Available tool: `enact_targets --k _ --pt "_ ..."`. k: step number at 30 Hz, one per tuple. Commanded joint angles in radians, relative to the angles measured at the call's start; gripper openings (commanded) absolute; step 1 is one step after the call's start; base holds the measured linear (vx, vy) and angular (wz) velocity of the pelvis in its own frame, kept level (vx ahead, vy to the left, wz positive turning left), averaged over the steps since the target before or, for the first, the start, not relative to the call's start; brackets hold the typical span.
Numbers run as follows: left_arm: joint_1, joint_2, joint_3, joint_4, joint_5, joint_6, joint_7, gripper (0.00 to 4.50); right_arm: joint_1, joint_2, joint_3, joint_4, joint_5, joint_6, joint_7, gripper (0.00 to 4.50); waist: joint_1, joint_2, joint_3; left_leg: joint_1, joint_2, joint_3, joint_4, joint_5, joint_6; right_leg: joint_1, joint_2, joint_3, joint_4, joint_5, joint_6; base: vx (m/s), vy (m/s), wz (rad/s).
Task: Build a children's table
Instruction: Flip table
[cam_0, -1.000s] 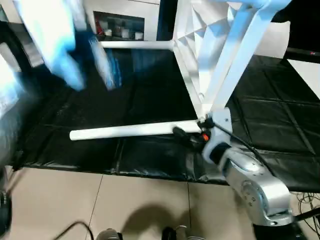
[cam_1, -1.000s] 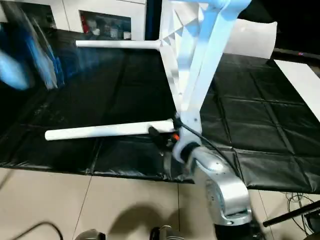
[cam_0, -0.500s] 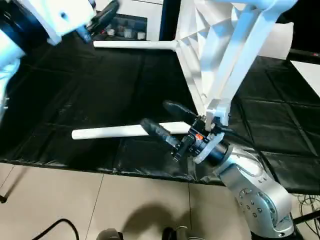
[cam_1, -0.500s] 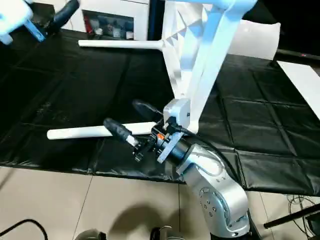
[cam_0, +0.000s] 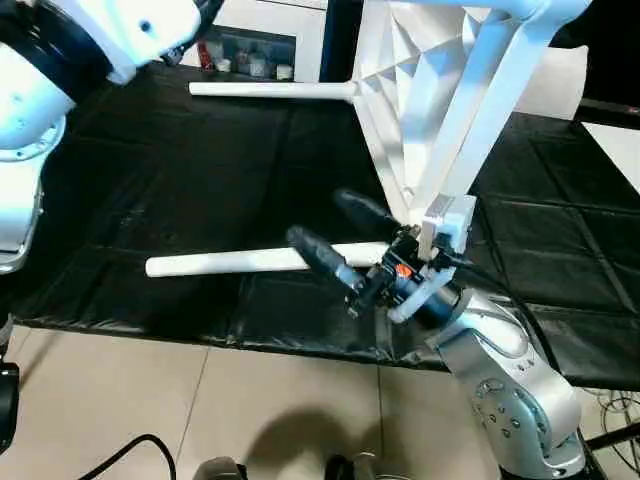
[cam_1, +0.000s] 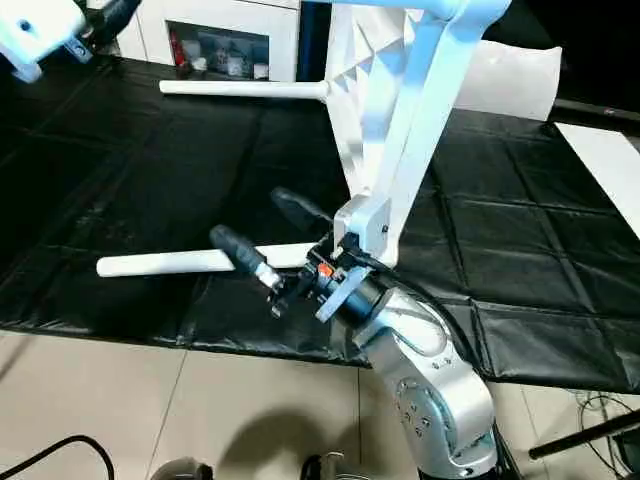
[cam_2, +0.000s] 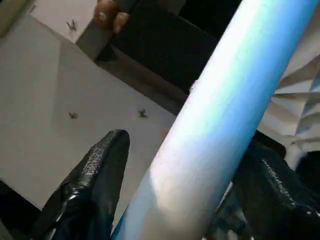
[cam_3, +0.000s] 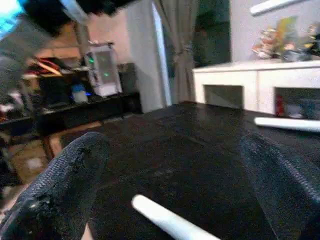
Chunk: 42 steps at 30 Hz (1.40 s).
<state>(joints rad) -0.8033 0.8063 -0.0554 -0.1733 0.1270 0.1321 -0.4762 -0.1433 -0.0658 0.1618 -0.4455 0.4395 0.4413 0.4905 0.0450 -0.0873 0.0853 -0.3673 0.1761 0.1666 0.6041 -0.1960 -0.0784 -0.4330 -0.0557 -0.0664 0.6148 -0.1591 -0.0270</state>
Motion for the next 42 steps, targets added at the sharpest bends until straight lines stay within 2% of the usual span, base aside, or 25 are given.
enact_targets --k 1,3,6,8,11,12,13,14,15,16,17,18,20,23,26,27,29,30,32,33,34,35,36,39,42 --pt "-0.007 -0.035 -0.004 -0.004 -0.066 0.046 -0.022 3.03 0.005 -0.010 -0.012 0.018 -0.024 -0.010 -0.025 4.50 -0.001 0.030 -0.054 0.007 0.044 -0.020 -0.079 -0.221 -0.055 0.054 -0.074 0.059 -0.074 -0.327 -0.083 0.000 0.000 0.00" --pt "-0.005 -0.041 -0.001 -0.007 -0.075 0.073 -0.030 3.00 0.004 -0.011 -0.014 0.022 -0.028 -0.011 -0.030 4.50 0.001 0.031 -0.053 0.007 0.044 -0.019 -0.079 -0.221 -0.052 0.054 -0.074 0.060 -0.074 -0.321 -0.086 0.000 0.000 0.00" --pt "0.007 -0.082 0.035 -0.024 -0.106 0.201 -0.018 2.88 0.001 -0.014 -0.017 0.031 -0.045 -0.009 -0.056 4.50 0.005 0.030 -0.052 0.008 0.043 -0.017 -0.078 -0.212 -0.050 0.055 -0.074 0.060 -0.074 -0.324 -0.091 0.000 0.000 0.00" --pt "0.005 -0.098 0.054 -0.026 -0.113 0.244 -0.004 2.87 -0.001 -0.016 -0.022 0.041 -0.071 -0.013 -0.083 4.50 0.008 0.028 -0.050 0.006 0.041 -0.016 -0.077 -0.208 -0.041 0.056 -0.076 0.060 -0.077 -0.355 -0.083 0.000 0.000 0.00" --pt "-0.003 -0.123 0.083 -0.023 -0.137 0.276 0.012 2.87 -0.001 -0.021 -0.035 0.063 -0.116 -0.035 -0.121 4.50 0.012 0.030 -0.048 0.008 0.036 -0.014 -0.074 -0.212 -0.029 0.050 -0.076 0.059 -0.089 -0.455 -0.049 0.000 0.000 0.00" --pt "-0.012 -0.147 0.111 -0.022 -0.157 0.303 0.028 2.87 0.000 -0.031 -0.053 0.086 -0.180 -0.096 -0.164 4.50 0.011 0.029 -0.048 0.006 0.036 -0.014 -0.074 -0.208 -0.027 0.051 -0.077 0.059 -0.089 -0.462 -0.044 0.000 0.000 0.00" --pt "-0.015 -0.153 0.120 -0.022 -0.162 0.312 0.033 2.87 0.001 -0.034 -0.060 0.093 -0.200 -0.119 -0.178 4.50 0.012 0.029 -0.047 0.005 0.035 -0.013 -0.074 -0.204 -0.028 0.049 -0.077 0.058 -0.093 -0.484 -0.033 0.000 0.000 0.00" --pt "-0.022 -0.163 0.133 -0.019 -0.174 0.318 0.038 2.87 0.001 -0.045 -0.081 0.110 -0.267 -0.185 -0.227 4.50 0.012 0.027 -0.048 0.006 0.033 -0.011 -0.072 -0.203 -0.019 0.047 -0.077 0.058 -0.094 -0.503 -0.022 0.000 0.000 0.00" --pt "-0.022 -0.163 0.133 -0.019 -0.174 0.318 0.038 2.87 0.001 -0.045 -0.081 0.110 -0.267 -0.185 -0.227 4.50 0.013 0.029 -0.047 0.005 0.033 -0.011 -0.072 -0.198 -0.019 0.047 -0.077 0.057 -0.095 -0.511 -0.016 0.000 0.000 0.00" --pt "-0.026 -0.169 0.140 -0.021 -0.173 0.325 0.035 2.87 0.000 -0.054 -0.088 0.116 -0.299 -0.213 -0.253 4.50 0.012 0.030 -0.050 0.001 0.032 -0.011 -0.072 -0.182 -0.015 0.050 -0.076 0.057 -0.093 -0.502 -0.008 0.000 0.000 0.00" --pt "-0.026 -0.169 0.140 -0.021 -0.173 0.325 0.035 2.87 0.000 -0.054 -0.088 0.116 -0.299 -0.213 -0.253 4.50 0.012 0.031 -0.051 0.000 0.030 -0.011 -0.071 -0.175 -0.012 0.051 -0.074 0.056 -0.092 -0.492 -0.006 0.000 0.000 0.00" --pt "-0.031 -0.170 0.143 -0.025 -0.167 0.333 0.024 2.87 0.002 -0.079 -0.111 0.137 -0.368 -0.266 -0.312 4.50 0.012 0.033 -0.051 -0.001 0.031 -0.011 -0.071 -0.168 -0.007 0.051 -0.073 0.056 -0.091 -0.475 -0.003 0.000 0.000 0.00" --pt "-0.034 -0.170 0.147 -0.032 -0.157 0.341 0.013 2.87 0.001 -0.111 -0.142 0.173 -0.429 -0.306 -0.373 4.50 0.010 0.033 -0.053 0.000 0.030 -0.008 -0.070 -0.152 -0.009 0.050 -0.069 0.055 -0.086 -0.432 -0.009 0.000 0.000 0.00" --pt "-0.036 -0.182 0.166 -0.032 -0.157 0.325 0.020 2.87 -0.015 -0.149 -0.155 0.220 -0.481 -0.333 -0.402 4.50 0.010 0.031 -0.057 -0.004 0.029 -0.007 -0.068 -0.127 0.003 0.057 -0.066 0.054 -0.077 -0.355 -0.026 0.000 0.000 0.00" --pt "-0.035 -0.182 0.181 -0.032 -0.159 0.297 0.006 2.87 -0.041 -0.161 -0.170 0.260 -0.500 -0.365 -0.406 4.50 0.010 0.031 -0.059 -0.005 0.029 -0.006 -0.066 -0.122 0.018 0.059 -0.067 0.054 -0.074 -0.317 -0.044 0.000 0.000 0.00" --pt "-0.034 -0.183 0.186 -0.032 -0.161 0.293 0.000 2.87 -0.054 -0.161 -0.180 0.275 -0.496 -0.374 -0.408 4.50 0.008 0.028 -0.061 -0.006 0.029 -0.005 -0.066 -0.119 0.021 0.060 -0.068 0.054 -0.072 -0.310 -0.048 0.000 0.000 0.00" --pt "-0.030 -0.189 0.196 -0.036 -0.162 0.303 -0.003 2.87 -0.074 -0.148 -0.201 0.299 -0.462 -0.375 -0.412 4.50 0.008 0.031 -0.060 -0.003 0.031 -0.004 -0.065 -0.113 0.029 0.058 -0.067 0.055 -0.070 -0.292 -0.063 0.000 0.000 0.00" --pt "-0.025 -0.190 0.202 -0.041 -0.162 0.306 -0.003 2.87 -0.079 -0.128 -0.217 0.306 -0.426 -0.364 -0.416 4.50 0.008 0.026 -0.060 -0.003 0.031 -0.003 -0.065 -0.113 0.033 0.059 -0.067 0.055 -0.070 -0.289 -0.063 0.000 0.000 0.00" --pt "-0.017 -0.199 0.221 -0.050 -0.168 0.317 0.011 2.87 -0.060 -0.046 -0.254 0.294 -0.285 -0.330 -0.399 4.50 0.008 0.026 -0.060 -0.003 0.035 -0.005 -0.067 -0.122 0.042 0.058 -0.071 0.055 -0.068 -0.284 -0.074 0.000 0.000 0.00" --pt "-0.017 -0.200 0.222 -0.051 -0.168 0.318 0.012 2.87 -0.059 -0.043 -0.255 0.294 -0.281 -0.329 -0.399 4.50 0.007 0.027 -0.060 -0.005 0.034 -0.004 -0.067 -0.119 0.044 0.060 -0.070 0.054 -0.067 -0.282 -0.076 0.000 0.000 0.00" --pt "-0.016 -0.201 0.227 -0.053 -0.168 0.318 0.012 2.87 -0.043 -0.006 -0.270 0.283 -0.220 -0.300 -0.397 4.50 0.008 0.029 -0.061 -0.003 0.035 -0.004 -0.068 -0.118 0.043 0.059 -0.070 0.054 -0.068 -0.279 -0.079 0.000 0.000 0.00" --pt "-0.016 -0.201 0.228 -0.054 -0.167 0.318 0.012 2.87 -0.040 -0.002 -0.270 0.281 -0.212 -0.299 -0.393 4.50 0.007 0.031 -0.060 -0.004 0.036 -0.006 -0.069 -0.117 0.039 0.059 -0.070 0.054 -0.067 -0.276 -0.084 0.000 0.000 0.00" --pt "-0.017 -0.204 0.232 -0.054 -0.166 0.320 0.014 2.87 -0.011 0.028 -0.258 0.261 -0.128 -0.300 -0.337 4.50 0.007 0.031 -0.061 -0.003 0.036 -0.006 -0.069 -0.120 0.040 0.060 -0.070 0.053 -0.068 -0.272 -0.085 0.000 0.000 0.00" --pt "-0.017 -0.212 0.240 -0.056 -0.165 0.328 0.022 2.87 0.033 0.048 -0.230 0.229 -0.025 -0.293 -0.252 4.50 0.007 0.033 -0.060 -0.003 0.038 -0.006 -0.070 -0.135 0.044 0.059 -0.073 0.054 -0.072 -0.284 -0.086 0.000 0.000 0.00" --pt "-0.018 -0.215 0.242 -0.055 -0.165 0.329 0.018 2.87 0.068 0.044 -0.213 0.219 -0.010 -0.273 -0.209 4.50 0.007 0.033 -0.056 -0.003 0.039 -0.007 -0.072 -0.145 0.040 0.057 -0.073 0.054 -0.076 -0.313 -0.083 0.000 0.000 0.00"
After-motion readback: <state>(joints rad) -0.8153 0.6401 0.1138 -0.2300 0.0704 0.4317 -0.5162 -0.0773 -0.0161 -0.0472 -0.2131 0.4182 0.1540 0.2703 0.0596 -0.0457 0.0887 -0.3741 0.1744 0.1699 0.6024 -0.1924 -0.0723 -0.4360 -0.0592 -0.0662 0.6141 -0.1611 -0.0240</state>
